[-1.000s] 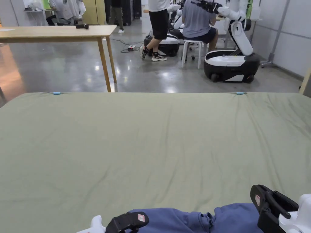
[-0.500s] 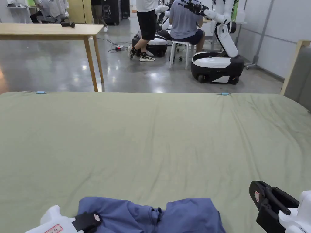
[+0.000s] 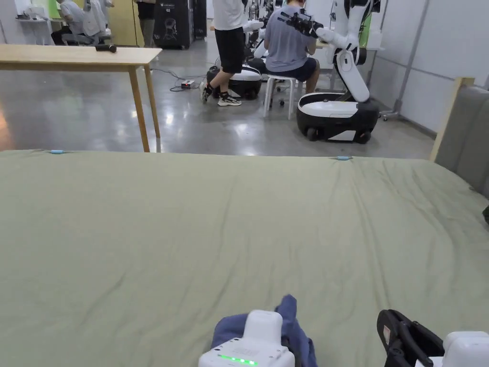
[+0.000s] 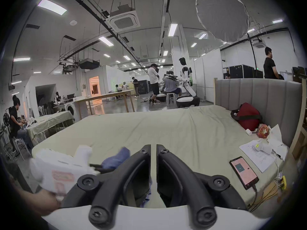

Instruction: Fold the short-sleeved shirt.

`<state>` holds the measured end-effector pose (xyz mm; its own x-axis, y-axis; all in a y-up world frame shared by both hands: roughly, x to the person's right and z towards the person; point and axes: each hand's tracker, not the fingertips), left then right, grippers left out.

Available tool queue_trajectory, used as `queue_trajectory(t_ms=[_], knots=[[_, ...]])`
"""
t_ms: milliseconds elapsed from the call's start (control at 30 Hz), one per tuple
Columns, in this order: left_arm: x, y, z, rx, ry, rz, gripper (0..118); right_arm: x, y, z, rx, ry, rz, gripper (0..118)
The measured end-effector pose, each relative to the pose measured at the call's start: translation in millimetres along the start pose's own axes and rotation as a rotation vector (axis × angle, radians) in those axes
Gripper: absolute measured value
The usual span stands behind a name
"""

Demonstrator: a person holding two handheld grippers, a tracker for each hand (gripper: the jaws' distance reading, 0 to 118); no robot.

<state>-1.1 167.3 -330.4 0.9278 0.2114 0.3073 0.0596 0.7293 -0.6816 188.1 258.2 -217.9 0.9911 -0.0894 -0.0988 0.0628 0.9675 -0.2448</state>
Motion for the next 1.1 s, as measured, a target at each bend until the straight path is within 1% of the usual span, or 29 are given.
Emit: queue_trajectory(t_ms=[33,67,100,133,167,200,233,267,300,367,400,467,500,533,567,600,667,733,800,867,933,967,1033,1100], knots=[[3.4,-3.4,-6.8,-0.015,0.010,-0.013,9,3.5,-1.2,0.8,-0.003,-0.005,0.000,8],[1.2,-5.4,-13.0,-0.031,0.010,-0.023,17,7.6,-2.5,1.2,-0.009,-0.010,-0.002,8],[-1.4,-4.3,-15.7,-0.054,-0.020,-0.025,35,11.4,-3.3,1.0,-0.018,-0.015,-0.004,8],[-3.0,-1.4,-14.9,-0.083,-0.061,-0.020,60,14.5,-3.8,0.4,-0.025,-0.017,-0.008,8],[-3.6,3.0,-8.7,-0.089,-0.115,0.005,92,17.8,-4.3,-0.2,-0.035,-0.015,-0.018,8],[-6.0,8.3,5.0,-0.057,-0.142,0.030,103,20.4,-4.9,-1.0,-0.048,-0.011,-0.029,8],[-6.2,13.9,21.6,0.013,-0.135,0.042,105,22.2,-5.9,-1.8,-0.057,-0.009,-0.035,8],[-7.8,18.8,34.7,0.055,-0.151,0.040,106,22.6,-7.0,-2.1,-0.062,-0.008,-0.039,8],[-13.7,24.9,52.4,0.088,-0.195,0.049,106,23.6,-8.9,-2.8,-0.072,-0.002,-0.046,8],[-26.3,29.2,67.7,0.113,-0.212,0.084,106,24.4,-11.9,-4.4,-0.087,0.009,-0.062,8],[-36.2,30.3,71.1,0.112,-0.192,0.115,106,24.8,-14.6,-5.8,-0.100,0.020,-0.073,8],[-57.2,27.2,59.7,0.073,-0.163,0.217,105,24.9,-19.8,-10.7,-0.138,0.042,-0.097,8],[-62.3,24.9,55.0,0.060,-0.150,0.247,98,24.9,-21.5,-12.7,-0.154,0.052,-0.104,8],[-66.4,20.9,47.7,0.024,-0.169,0.284,80,24.7,-23.5,-15.3,-0.175,0.063,-0.114,8],[-66.5,16.1,38.1,-0.018,-0.210,0.317,37,24.5,-26.1,-18.4,-0.198,0.072,-0.121,8],[-62.0,11.9,27.6,-0.050,-0.246,0.330,12,24.6,-27.7,-21.0,-0.217,0.084,-0.128,8],[-44.1,3.1,6.4,-0.110,-0.331,0.319,11,25.0,-31.0,-28.0,-0.268,0.118,-0.155,8],[-21.2,-5.0,-16.8,-0.143,-0.393,0.310,11,24.7,-31.5,-33.9,-0.298,0.133,-0.158,8],[-5.9,-8.4,-39.4,-0.152,-0.346,0.293,11,24.9,-30.3,-38.7,-0.321,0.154,-0.169,8],[-3.6,-8.3,-51.3,-0.179,-0.342,0.341,11,26.7,-26.4,-45.0,-0.351,0.197,-0.232,8],[-9.6,-2.5,-34.1,-0.144,-0.374,0.350,11,26.7,-21.7,-50.8,-0.359,0.218,-0.253,8],[-15.5,1.6,-18.9,-0.106,-0.394,0.317,11,25.3,-19.9,-57.1,-0.369,0.235,-0.265,8],[-33.1,4.7,10.0,-0.058,-0.364,0.263,11,22.4,-21.5,-71.8,-0.396,0.269,-0.305,8],[-57.7,5.6,35.1,-0.026,-0.340,0.258,11,17.0,-29.4,-91.5,-0.423,0.314,-0.370,8]])
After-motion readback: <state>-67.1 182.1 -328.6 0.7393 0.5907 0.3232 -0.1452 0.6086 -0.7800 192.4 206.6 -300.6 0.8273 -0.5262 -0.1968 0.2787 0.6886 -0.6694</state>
